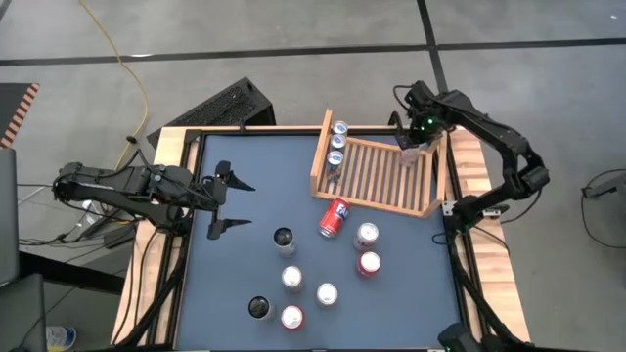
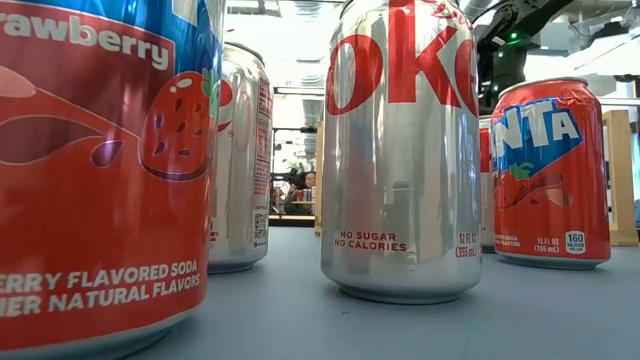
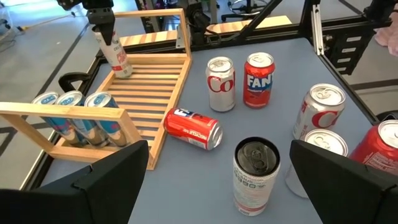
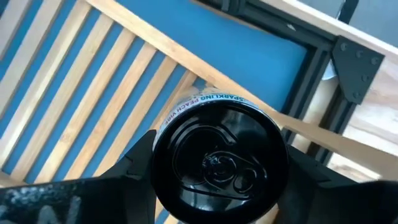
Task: Place canned beverage on shelf
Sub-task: Put the right white and pink soda can on the shelf
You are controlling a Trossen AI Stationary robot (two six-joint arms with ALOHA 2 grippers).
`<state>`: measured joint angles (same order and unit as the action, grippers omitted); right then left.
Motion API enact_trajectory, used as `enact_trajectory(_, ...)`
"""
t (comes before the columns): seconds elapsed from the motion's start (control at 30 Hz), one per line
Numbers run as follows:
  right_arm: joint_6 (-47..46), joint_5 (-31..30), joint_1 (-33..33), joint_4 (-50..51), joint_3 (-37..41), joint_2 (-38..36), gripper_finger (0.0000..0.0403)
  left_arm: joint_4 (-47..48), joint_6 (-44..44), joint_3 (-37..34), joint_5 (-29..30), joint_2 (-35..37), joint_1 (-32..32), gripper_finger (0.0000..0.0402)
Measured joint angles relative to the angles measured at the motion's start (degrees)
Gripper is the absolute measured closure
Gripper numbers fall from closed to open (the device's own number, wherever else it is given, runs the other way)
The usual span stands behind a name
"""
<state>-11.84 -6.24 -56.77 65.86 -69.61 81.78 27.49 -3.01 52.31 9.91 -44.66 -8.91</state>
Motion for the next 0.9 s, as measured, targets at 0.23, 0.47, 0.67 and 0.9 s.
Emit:
enact_trajectory(0.23, -0.15, 0.24, 0.0, -2.43, 3.26, -0.41, 0.019, 0.0, 0.1, 0.0, 0.0, 0.02, 0.0, 0.0021)
enact_trajectory(0.47, -0.22, 0.56, 0.0, -3.39, 3.41, -0.33, 0.0181, -0.13, 0.12, 0.0, 0.92, 0.0, -0.02, 0.0021)
enact_trajectory(0.67, -0.3, 0.48, 0.0, -3.14, 3.48, -0.72, 0.0179, -0.48, 0.1, 0.0, 1.05, 0.02, 0.0, 0.0021)
enact_trajectory(0.9, -0.3, 1.48, -0.7, -2.81, 3.87, -3.01, 0.0177, -0.46, -0.31, 0.0, 1.05, 0.0, 0.0, 0.0021)
